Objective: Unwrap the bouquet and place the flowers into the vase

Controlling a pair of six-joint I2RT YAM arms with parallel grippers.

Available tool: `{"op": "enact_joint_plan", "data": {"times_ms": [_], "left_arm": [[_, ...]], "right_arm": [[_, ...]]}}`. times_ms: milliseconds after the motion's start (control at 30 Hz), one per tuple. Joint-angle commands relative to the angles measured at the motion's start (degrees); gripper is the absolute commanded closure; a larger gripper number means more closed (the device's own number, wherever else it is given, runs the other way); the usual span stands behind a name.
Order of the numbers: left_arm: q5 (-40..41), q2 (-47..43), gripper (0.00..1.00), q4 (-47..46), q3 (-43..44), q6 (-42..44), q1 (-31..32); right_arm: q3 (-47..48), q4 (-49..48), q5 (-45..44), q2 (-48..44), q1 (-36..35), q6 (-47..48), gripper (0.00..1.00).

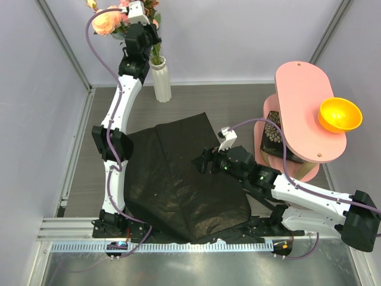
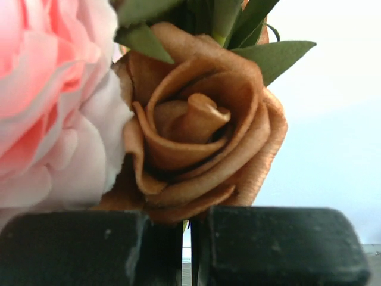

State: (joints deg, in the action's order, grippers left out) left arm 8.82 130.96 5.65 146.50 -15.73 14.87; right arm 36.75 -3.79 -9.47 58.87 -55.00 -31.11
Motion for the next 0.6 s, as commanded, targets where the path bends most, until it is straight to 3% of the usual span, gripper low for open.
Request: {"op": "enact_joint_plan", "data": {"times_ms": [0, 400, 567], "left_arm": [[7.8, 0.1, 1.0, 0.6, 1.5, -2.7, -0.1], [15.8, 4.2, 1.0, -2.3, 5.4, 8.4, 4.1], [15.6, 2.6, 1.0, -4.1, 6.8, 10.0, 4.7]], "right_arm": [[0.5, -3.1, -0.1, -1.6, 0.2, -1.2, 0.17], [0.7, -2.5, -0.4, -1.8, 0.2, -1.1, 0.17], [0.8, -2.5, -0.6, -1.7, 0.2, -1.1, 0.17]]}}
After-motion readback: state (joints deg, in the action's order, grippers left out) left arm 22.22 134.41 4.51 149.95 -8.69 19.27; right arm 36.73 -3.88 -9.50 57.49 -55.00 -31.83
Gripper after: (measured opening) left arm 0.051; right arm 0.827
